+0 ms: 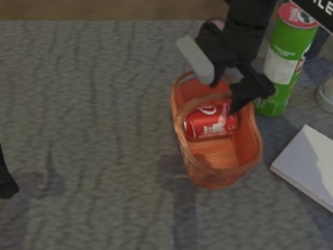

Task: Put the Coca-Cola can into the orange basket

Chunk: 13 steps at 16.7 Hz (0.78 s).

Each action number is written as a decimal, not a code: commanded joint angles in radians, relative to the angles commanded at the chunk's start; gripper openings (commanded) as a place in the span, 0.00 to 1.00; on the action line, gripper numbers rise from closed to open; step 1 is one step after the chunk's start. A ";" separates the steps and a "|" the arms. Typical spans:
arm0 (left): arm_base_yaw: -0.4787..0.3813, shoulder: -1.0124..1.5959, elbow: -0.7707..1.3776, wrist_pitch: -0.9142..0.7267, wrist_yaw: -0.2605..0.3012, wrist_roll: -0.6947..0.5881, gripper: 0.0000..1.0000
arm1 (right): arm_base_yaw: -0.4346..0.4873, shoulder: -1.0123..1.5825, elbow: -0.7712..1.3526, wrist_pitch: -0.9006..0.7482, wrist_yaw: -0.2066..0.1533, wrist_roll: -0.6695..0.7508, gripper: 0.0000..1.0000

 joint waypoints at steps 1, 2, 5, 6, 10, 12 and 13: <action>0.000 0.000 0.000 0.000 0.000 0.000 1.00 | 0.000 0.000 0.000 0.000 0.000 0.000 0.47; 0.000 0.000 0.000 0.000 0.000 0.000 1.00 | 0.000 0.000 0.000 0.000 0.000 0.000 0.40; 0.000 0.000 0.000 0.000 0.000 0.000 1.00 | 0.000 0.000 0.000 0.000 0.000 0.000 0.17; 0.000 0.000 0.000 0.000 0.000 0.000 1.00 | 0.000 0.000 0.000 0.000 0.000 0.000 0.10; 0.000 0.000 0.000 0.000 0.000 0.000 1.00 | 0.000 0.000 0.000 0.000 0.000 0.000 0.00; 0.000 0.000 0.000 0.000 0.000 0.000 1.00 | 0.000 0.000 0.000 0.000 0.000 0.000 0.00; 0.000 0.000 0.000 0.000 0.000 0.000 1.00 | 0.000 0.000 0.000 0.000 0.000 0.000 0.00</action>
